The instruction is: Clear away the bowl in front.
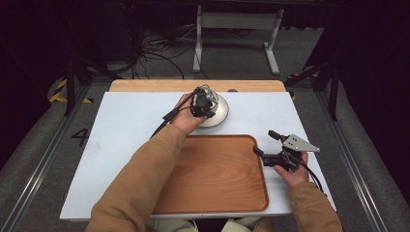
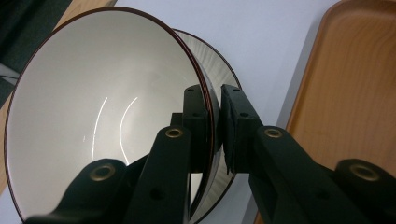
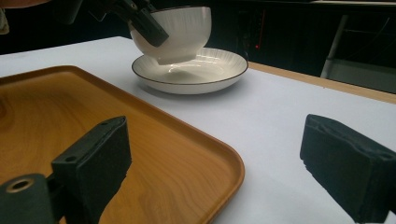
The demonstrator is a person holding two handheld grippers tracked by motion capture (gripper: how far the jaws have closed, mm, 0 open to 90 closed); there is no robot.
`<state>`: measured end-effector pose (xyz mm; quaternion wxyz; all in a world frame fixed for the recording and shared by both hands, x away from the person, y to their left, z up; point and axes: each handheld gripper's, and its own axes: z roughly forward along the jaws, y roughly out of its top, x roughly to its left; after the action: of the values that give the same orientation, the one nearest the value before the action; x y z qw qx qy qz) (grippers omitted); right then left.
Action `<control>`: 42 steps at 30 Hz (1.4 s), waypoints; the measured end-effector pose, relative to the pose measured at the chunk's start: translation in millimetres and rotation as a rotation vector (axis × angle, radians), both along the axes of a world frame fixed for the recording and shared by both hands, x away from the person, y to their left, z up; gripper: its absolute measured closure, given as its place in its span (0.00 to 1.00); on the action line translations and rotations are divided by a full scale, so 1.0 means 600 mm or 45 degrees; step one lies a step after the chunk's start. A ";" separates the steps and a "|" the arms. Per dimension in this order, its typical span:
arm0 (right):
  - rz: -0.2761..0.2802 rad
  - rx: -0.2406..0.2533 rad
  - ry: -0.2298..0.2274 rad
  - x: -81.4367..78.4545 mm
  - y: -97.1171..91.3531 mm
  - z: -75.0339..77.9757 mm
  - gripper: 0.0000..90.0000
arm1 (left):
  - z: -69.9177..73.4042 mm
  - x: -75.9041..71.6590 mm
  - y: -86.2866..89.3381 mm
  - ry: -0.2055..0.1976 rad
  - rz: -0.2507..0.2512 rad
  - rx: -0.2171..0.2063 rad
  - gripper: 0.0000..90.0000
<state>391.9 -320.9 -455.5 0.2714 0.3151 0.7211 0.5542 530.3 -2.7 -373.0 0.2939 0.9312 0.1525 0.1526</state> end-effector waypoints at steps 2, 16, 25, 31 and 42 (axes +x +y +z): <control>-0.001 0.001 0.001 0.000 0.000 0.000 0.10 | 0.006 -0.006 0.004 -0.001 -0.007 0.006 0.90; -0.007 0.003 0.000 0.000 0.000 0.000 0.10 | 0.048 -0.053 0.026 -0.023 -0.063 -0.007 0.90; -0.008 0.003 0.000 0.000 0.000 0.000 0.10 | 0.069 -0.085 0.035 -0.029 -0.125 -0.002 0.90; -0.008 0.002 0.000 0.000 0.000 0.000 0.10 | 0.081 -0.105 0.043 -0.031 -0.169 -0.004 0.90; -0.008 0.000 0.001 0.000 0.000 0.000 0.10 | 0.097 -0.147 0.055 -0.033 -0.267 0.043 0.90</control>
<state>391.9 -320.7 -455.6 0.2729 0.3176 0.7202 0.5531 442.0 30.4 -314.9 0.2945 0.9448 0.0477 0.1354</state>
